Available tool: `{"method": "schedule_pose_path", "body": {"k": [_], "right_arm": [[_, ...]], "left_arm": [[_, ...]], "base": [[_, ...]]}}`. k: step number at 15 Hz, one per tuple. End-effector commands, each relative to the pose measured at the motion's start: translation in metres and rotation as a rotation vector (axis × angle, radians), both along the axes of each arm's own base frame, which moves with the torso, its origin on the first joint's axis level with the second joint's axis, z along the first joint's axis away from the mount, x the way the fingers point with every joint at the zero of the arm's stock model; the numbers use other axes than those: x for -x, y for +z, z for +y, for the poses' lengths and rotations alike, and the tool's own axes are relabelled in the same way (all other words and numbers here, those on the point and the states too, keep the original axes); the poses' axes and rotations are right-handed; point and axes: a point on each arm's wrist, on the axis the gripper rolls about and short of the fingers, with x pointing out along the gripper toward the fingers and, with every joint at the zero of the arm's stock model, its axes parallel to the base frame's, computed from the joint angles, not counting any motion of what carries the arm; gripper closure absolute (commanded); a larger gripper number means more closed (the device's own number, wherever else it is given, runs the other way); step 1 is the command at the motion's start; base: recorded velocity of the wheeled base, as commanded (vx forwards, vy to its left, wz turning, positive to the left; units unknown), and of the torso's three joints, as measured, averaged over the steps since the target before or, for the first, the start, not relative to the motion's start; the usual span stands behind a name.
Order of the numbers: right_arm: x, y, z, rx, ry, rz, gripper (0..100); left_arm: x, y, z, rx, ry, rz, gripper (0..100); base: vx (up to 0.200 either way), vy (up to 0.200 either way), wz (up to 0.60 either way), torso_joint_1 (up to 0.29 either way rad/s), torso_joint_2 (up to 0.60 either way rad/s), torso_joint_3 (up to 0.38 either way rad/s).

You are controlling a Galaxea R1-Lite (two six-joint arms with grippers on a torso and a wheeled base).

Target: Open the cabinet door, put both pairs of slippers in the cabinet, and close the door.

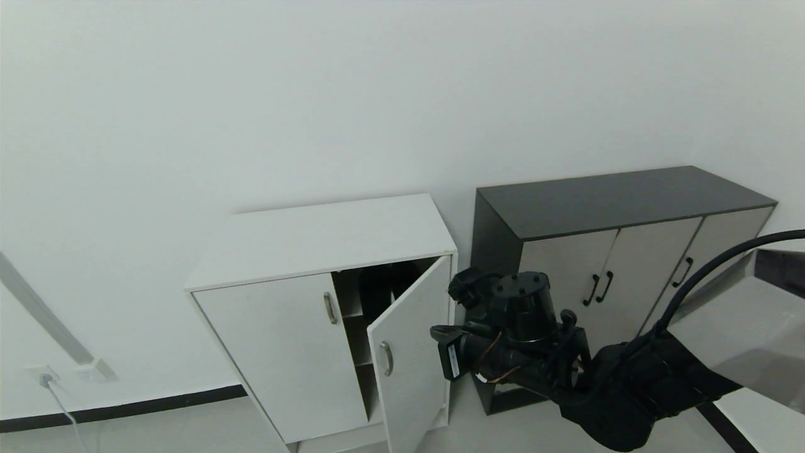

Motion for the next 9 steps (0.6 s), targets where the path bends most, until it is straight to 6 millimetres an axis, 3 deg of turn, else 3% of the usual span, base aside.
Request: {"method": "schedule_pose_path", "body": {"k": [1, 3, 9], "right_arm": [[0.002, 0.000, 0.000, 0.002, 0.004, 0.003, 100], [0.003, -0.001, -0.001, 0.002, 0.023, 0.010, 100], [0.012, -0.011, -0.015, 0.056, 0.027, -0.076, 100]], "left_arm": [[0.000, 0.000, 0.000, 0.001, 0.001, 0.000, 100], [0.000, 0.000, 0.000, 0.001, 0.001, 0.000, 100], [0.000, 0.000, 0.000, 0.001, 0.001, 0.000, 100]], "base": [[0.000, 0.000, 0.60, -0.007, 0.00, 0.002], [0.000, 0.000, 0.60, 0.010, 0.01, 0.000], [0.000, 0.000, 0.00, 0.000, 0.00, 0.000]]}}
